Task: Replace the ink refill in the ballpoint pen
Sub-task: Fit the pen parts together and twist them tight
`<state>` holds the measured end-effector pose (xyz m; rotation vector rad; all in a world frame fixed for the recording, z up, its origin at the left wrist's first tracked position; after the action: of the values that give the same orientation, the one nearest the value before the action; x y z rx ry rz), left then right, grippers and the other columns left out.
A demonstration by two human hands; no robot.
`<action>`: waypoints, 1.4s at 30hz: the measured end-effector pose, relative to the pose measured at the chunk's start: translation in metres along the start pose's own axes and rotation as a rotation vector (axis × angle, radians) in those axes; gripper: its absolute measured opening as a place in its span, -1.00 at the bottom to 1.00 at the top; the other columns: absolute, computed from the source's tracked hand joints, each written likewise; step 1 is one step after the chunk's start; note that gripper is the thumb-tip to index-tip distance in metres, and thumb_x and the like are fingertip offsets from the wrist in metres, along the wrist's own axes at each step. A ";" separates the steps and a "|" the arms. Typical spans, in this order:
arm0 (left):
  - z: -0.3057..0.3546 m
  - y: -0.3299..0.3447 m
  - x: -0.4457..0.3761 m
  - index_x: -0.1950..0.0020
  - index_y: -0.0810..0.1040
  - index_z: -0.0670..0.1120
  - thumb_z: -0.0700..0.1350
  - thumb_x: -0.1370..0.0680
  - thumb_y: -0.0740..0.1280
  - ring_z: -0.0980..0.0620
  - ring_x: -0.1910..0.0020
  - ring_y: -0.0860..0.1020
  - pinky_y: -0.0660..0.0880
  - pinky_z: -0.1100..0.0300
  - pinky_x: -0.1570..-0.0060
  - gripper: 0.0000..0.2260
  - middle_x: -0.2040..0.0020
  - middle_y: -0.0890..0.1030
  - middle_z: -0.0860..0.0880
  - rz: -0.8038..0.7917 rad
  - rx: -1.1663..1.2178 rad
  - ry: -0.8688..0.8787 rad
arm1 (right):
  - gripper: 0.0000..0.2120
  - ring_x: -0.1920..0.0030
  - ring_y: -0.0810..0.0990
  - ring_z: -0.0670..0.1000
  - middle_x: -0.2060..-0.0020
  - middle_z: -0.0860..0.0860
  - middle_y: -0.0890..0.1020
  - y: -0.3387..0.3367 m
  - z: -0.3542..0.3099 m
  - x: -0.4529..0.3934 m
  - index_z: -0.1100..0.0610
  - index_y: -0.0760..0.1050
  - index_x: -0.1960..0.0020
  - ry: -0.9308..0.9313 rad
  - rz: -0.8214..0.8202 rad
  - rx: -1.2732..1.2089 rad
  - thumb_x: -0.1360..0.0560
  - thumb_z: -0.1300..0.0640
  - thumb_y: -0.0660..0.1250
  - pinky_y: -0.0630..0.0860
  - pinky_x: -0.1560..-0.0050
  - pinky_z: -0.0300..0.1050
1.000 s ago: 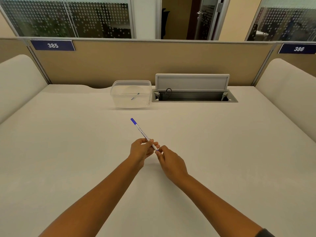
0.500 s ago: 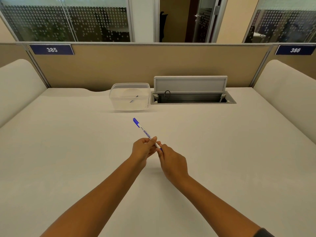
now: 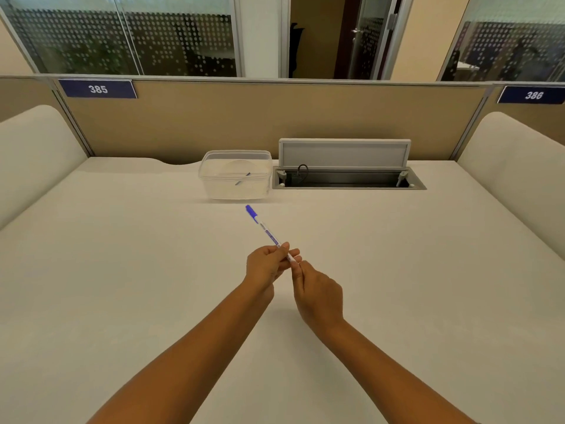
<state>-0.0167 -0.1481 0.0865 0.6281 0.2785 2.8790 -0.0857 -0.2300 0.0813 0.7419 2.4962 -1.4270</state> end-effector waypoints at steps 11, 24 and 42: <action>0.004 0.007 -0.005 0.15 0.52 -0.17 -0.16 -0.53 0.29 -0.04 0.15 0.62 0.50 0.18 -0.02 -0.90 0.15 0.65 -0.12 0.033 0.178 -0.113 | -0.61 0.59 0.16 -0.10 0.54 -0.07 0.45 -0.006 0.008 -0.015 0.09 0.41 0.19 -0.119 0.166 0.235 -0.61 -0.07 -0.07 -0.11 0.55 -0.39; 0.012 0.005 -0.006 0.05 0.52 -0.22 -0.18 -0.54 0.27 -0.01 0.15 0.63 0.56 0.24 0.06 -0.88 0.13 0.64 -0.13 -0.042 0.079 0.040 | -0.62 0.54 0.19 -0.11 0.54 -0.07 0.29 0.016 0.000 -0.011 0.06 0.30 0.34 0.891 -0.360 -1.041 -0.60 -0.04 0.02 0.14 0.54 -0.27; 0.019 0.011 0.024 -0.04 0.50 -0.14 -0.14 -0.55 0.23 0.03 0.10 0.65 0.52 0.16 -0.06 -0.88 0.07 0.65 -0.08 -0.091 0.212 0.089 | -0.72 0.47 0.29 -0.10 0.46 -0.11 0.34 -0.017 -0.017 -0.016 0.04 0.33 0.21 0.293 0.083 -0.595 -0.62 0.03 -0.02 0.29 0.42 -0.22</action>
<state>-0.0314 -0.1508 0.1149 0.5062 0.6154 2.8151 -0.0787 -0.2286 0.1092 0.9515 2.8372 -0.5115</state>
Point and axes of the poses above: each hand's wrist, its own x-axis away from the middle knuckle, its own y-axis out of the palm, z = x × y, the point moved 4 cm from there along -x, towards the middle knuckle
